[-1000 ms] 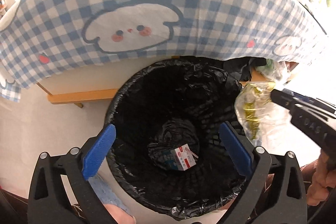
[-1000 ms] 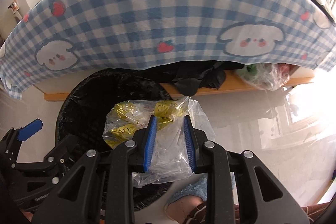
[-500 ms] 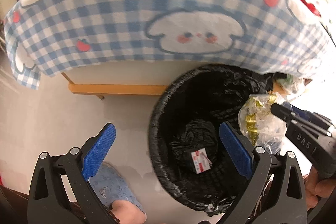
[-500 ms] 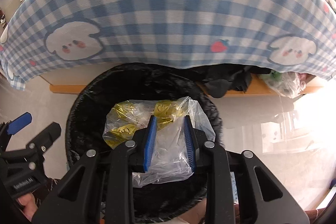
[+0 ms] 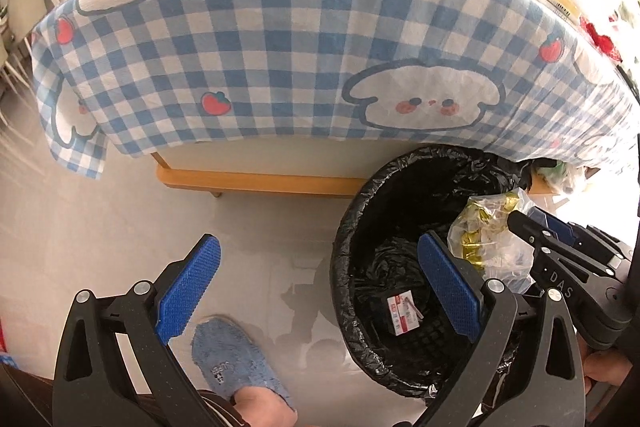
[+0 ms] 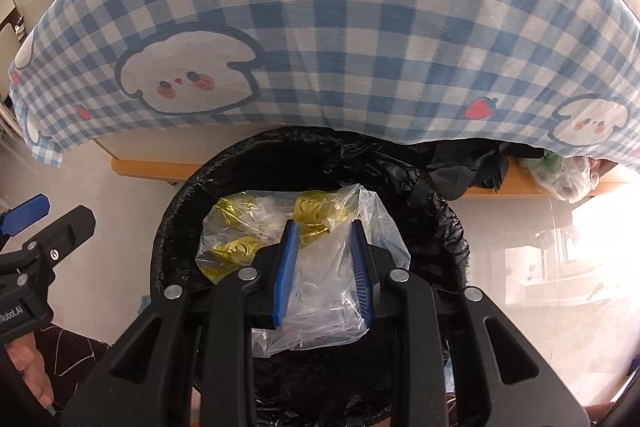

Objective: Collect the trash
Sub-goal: 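Open the left tool to drop the carton while the right tool releases the bag into the bin, then raise both tools back over the table toward the remaining trash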

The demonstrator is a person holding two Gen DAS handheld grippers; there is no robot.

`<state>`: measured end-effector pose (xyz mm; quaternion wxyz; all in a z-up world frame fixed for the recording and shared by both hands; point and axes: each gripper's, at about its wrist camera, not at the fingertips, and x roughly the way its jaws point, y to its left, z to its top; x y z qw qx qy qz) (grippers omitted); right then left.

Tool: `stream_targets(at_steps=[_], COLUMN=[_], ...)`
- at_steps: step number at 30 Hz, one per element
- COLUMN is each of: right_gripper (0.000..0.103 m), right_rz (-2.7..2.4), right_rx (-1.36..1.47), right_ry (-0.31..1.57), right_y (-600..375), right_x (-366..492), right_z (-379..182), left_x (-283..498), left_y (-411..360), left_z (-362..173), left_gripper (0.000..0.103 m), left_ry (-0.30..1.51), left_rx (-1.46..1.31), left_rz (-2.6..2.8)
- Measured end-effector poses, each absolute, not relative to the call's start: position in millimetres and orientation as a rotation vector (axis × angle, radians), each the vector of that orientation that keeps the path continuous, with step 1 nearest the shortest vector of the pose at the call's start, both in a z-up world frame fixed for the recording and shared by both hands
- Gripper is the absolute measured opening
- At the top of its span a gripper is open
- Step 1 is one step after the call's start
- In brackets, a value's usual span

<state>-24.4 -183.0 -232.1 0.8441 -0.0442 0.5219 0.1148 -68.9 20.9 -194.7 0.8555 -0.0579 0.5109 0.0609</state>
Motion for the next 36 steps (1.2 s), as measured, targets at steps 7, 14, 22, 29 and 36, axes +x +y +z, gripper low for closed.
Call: stream_targets(at_steps=[7, 14, 22, 29, 36], right_gripper=[0.033, 0.068, 0.091, 0.095, 0.095], right_rz=[0.223, 0.195, 0.097, 0.097, 0.09], right_rx=[-0.113, -0.101, -0.091, -0.077, -0.033], right_ry=[1.099, 1.053, 0.992, 0.929, 0.848], right_y=[-183.2, -192.4, -218.1, -231.9, -252.9], right_x=[-25.0, -27.5, -30.5, -37.1, -43.1], right_z=[-235.0, -228.2, -203.1, -165.4, -99.1], left_x=[-64.7, -62.9, -56.7, -57.4, -57.3], left_y=[16.1, 7.7, -8.1, -14.1, -21.1], left_z=[-201.8, -206.0, -192.3, -163.8, -129.6], left_gripper=[0.097, 0.097, 0.097, 0.097, 0.097], left_ry=[1.086, 1.095, 1.085, 1.061, 1.034], left_rx=[-0.128, -0.131, -0.122, -0.125, -0.108], left_rz=[0.116, 0.11, 0.099, 0.089, 0.087])
